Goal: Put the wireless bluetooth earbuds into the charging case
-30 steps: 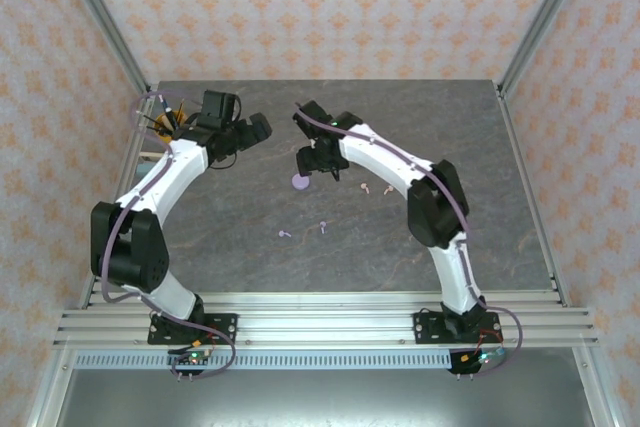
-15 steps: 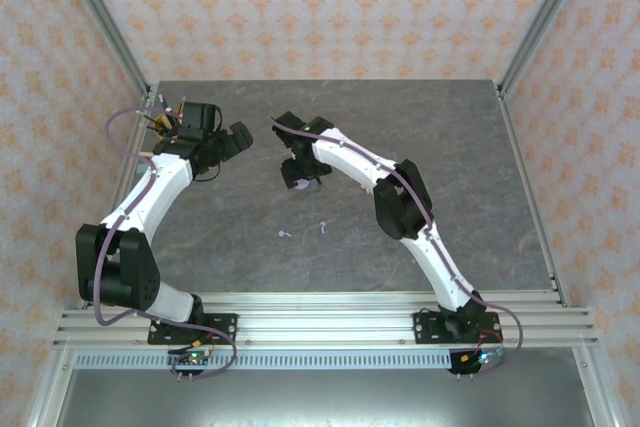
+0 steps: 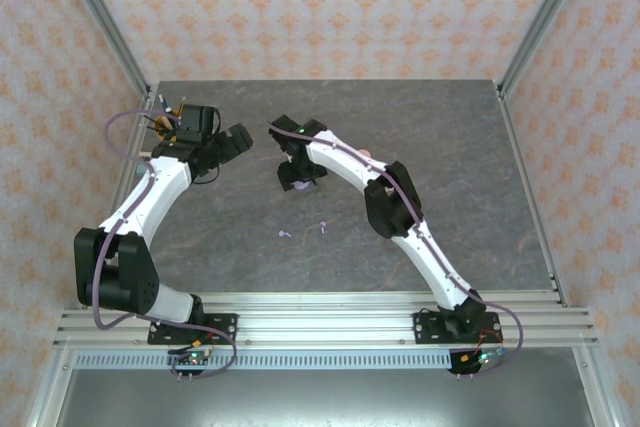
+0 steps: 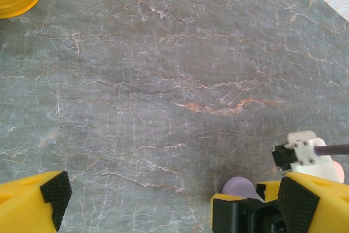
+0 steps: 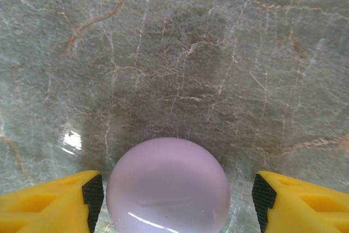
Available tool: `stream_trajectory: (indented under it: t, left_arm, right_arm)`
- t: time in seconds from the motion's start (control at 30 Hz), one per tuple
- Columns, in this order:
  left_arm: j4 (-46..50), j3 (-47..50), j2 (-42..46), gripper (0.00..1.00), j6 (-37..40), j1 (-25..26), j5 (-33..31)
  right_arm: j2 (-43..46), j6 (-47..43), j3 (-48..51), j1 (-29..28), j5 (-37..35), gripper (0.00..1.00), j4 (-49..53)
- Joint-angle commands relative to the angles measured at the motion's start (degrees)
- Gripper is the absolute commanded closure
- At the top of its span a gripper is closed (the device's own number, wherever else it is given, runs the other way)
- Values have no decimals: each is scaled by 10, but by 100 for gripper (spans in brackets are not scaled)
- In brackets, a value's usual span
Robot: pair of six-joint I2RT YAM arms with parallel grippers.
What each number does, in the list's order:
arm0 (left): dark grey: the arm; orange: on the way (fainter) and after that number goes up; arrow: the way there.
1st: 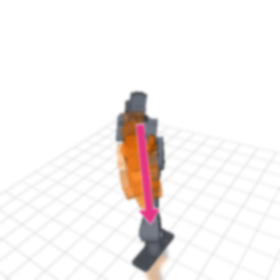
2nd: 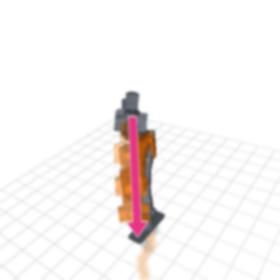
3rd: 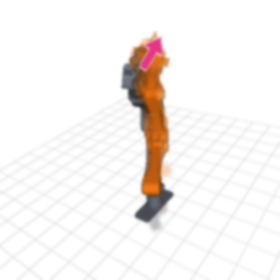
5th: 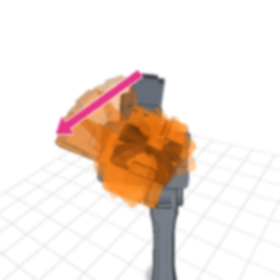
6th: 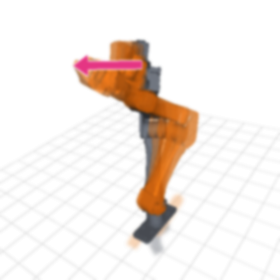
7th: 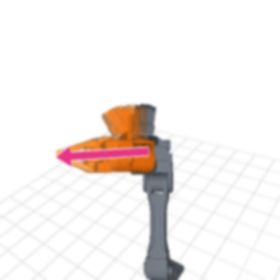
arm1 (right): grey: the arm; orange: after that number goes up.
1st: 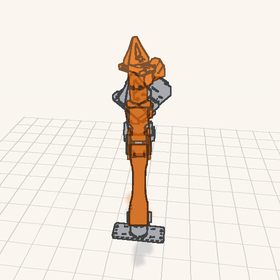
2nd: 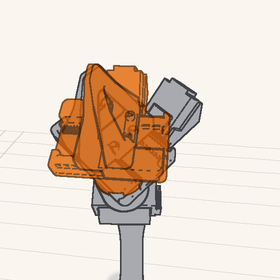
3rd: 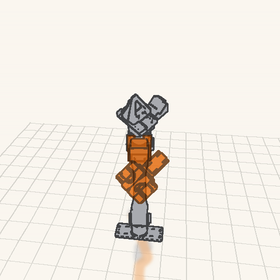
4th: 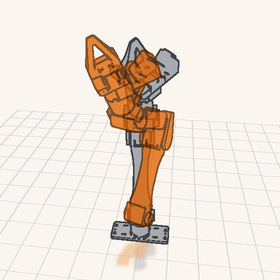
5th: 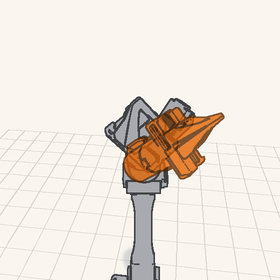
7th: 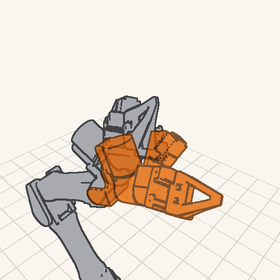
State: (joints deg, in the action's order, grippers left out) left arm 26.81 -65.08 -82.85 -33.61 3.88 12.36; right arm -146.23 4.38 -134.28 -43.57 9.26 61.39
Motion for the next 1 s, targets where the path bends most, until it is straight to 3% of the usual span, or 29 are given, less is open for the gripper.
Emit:
stream_trajectory:
  t: [0.0, 0.3, 0.67, 0.97]
  left_arm:
    - [-9, 10, 14, 0, 1, -6, 14]
    - [-12, 11, 16, 0, 6, -6, 18]
    - [-10, 11, 18, 0, 12, -6, 20]
    - [-10, 17, 17, 0, 6, -6, 36]
  right_arm:
    - [-11, -3, -20, 1, -5, 27, 23]
    - [-17, 4, -23, 1, -2, 31, 18]
    - [-3, 33, -5, 1, 1, 46, 29]
    - [82, 200, 135, 1, -72, 49, -12]
